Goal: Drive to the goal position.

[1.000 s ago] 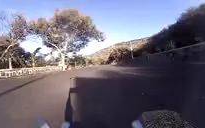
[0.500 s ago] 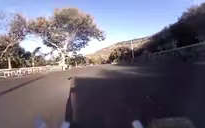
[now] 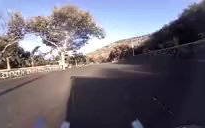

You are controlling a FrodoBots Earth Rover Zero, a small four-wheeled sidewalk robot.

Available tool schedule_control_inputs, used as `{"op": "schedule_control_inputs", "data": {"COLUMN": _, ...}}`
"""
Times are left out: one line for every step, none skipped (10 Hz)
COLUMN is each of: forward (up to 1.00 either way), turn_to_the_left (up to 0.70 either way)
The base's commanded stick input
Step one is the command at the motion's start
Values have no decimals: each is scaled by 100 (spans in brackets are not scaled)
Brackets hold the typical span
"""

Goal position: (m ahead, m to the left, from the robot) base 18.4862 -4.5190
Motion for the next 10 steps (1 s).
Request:
{"op": "schedule_control_inputs", "data": {"forward": 50, "turn_to_the_left": 0}}
{"op": "schedule_control_inputs", "data": {"forward": 50, "turn_to_the_left": 0}}
{"op": "schedule_control_inputs", "data": {"forward": 50, "turn_to_the_left": 0}}
{"op": "schedule_control_inputs", "data": {"forward": 50, "turn_to_the_left": 0}}
{"op": "schedule_control_inputs", "data": {"forward": 50, "turn_to_the_left": 0}}
{"op": "schedule_control_inputs", "data": {"forward": 50, "turn_to_the_left": 0}}
{"op": "schedule_control_inputs", "data": {"forward": 50, "turn_to_the_left": 0}}
{"op": "schedule_control_inputs", "data": {"forward": 50, "turn_to_the_left": 0}}
{"op": "schedule_control_inputs", "data": {"forward": 50, "turn_to_the_left": 0}}
{"op": "schedule_control_inputs", "data": {"forward": 50, "turn_to_the_left": 0}}
